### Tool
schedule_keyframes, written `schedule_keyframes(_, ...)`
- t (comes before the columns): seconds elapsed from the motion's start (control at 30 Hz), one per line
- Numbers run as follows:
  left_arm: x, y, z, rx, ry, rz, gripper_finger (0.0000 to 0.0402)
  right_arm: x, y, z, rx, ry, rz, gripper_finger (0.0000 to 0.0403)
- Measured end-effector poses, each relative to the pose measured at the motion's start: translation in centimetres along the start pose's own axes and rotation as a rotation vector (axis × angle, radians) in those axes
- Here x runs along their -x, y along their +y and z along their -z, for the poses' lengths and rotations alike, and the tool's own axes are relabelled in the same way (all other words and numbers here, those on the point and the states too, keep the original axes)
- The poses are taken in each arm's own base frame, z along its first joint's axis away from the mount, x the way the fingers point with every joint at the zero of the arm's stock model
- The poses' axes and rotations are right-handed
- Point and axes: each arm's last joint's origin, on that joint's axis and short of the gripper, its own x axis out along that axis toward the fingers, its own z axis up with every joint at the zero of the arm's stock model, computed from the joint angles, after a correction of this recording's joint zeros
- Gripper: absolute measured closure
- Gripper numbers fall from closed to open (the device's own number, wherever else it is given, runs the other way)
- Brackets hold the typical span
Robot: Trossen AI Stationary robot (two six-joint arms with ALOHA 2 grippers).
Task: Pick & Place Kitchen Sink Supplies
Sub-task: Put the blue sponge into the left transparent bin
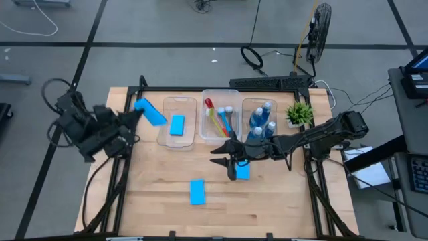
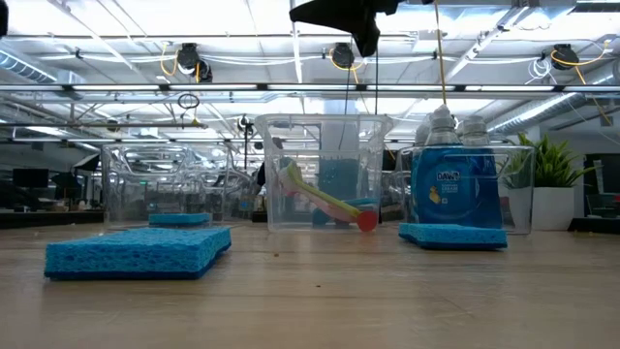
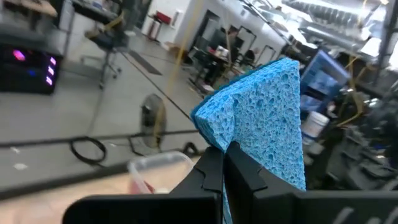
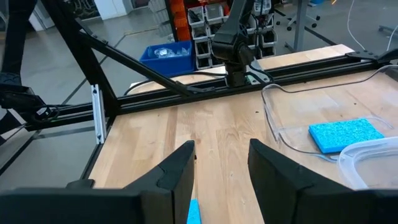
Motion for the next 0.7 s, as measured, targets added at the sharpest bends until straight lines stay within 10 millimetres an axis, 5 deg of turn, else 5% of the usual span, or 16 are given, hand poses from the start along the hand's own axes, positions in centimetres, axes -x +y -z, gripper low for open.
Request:
schedule_keyframes(0.3, -1.6, 0.6, -4.1, -0.155, -0.063, -0.135, 0.0401, -0.1, -0.5, -0.2, -0.006, -0.004, 0.015, 0.0268)
schedule_keyframes(0.7, -4.8, -1.5, -0.8, -0.277, -0.122, -0.306, 0.0401, -0.1, -0.6, -0.4, -0.011, -0.027, 0.014, 0.0268)
